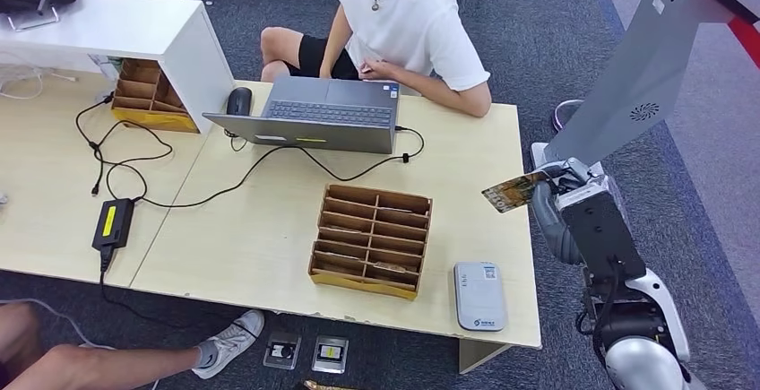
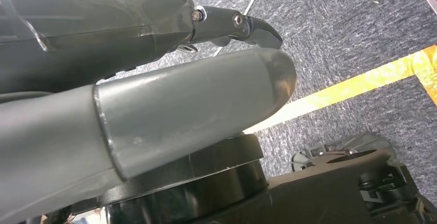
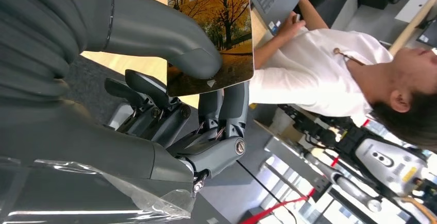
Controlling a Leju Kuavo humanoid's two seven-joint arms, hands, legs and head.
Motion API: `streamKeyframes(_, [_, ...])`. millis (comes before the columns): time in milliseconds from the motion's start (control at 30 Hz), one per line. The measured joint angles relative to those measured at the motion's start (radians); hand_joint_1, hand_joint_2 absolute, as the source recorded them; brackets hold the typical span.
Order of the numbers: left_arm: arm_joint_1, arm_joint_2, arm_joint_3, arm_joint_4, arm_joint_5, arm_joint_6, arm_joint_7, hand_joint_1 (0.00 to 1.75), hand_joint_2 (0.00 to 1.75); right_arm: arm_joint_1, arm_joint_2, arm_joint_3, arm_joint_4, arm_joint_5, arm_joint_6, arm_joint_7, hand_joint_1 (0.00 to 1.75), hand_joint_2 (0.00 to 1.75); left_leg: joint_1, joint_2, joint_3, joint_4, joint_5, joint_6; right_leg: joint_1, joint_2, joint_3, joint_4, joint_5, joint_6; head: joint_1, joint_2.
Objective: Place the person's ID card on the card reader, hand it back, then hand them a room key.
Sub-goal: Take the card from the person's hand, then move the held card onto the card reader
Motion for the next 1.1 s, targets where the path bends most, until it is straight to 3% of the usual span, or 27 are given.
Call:
streamKeyframes(533, [0.0, 0.001, -0.009, -0.023, 0.002, 0.02, 0.021, 0.0, 0.0, 0.075, -0.013, 0.001, 0.051, -0.114, 0.098, 0.02, 1.75, 1.75, 0.0, 0.0, -0.001, 0.0, 0.0, 0.0, 0.0, 0.0, 0.0, 0.0, 0.0, 0.0, 0.0, 0.0])
streamKeyframes(1100, [0.0, 0.008, -0.021, -0.052, 0.005, 0.031, 0.051, 0.0, 0.0, 0.075, 0.055, 0.048, 0.238, -0.128, 0.219, 0.029, 1.75, 1.75, 0.0, 0.0, -0.001, 0.0, 0.0, 0.0, 0.0, 0.0, 0.0, 0.0, 0.0, 0.0, 0.0, 0.0])
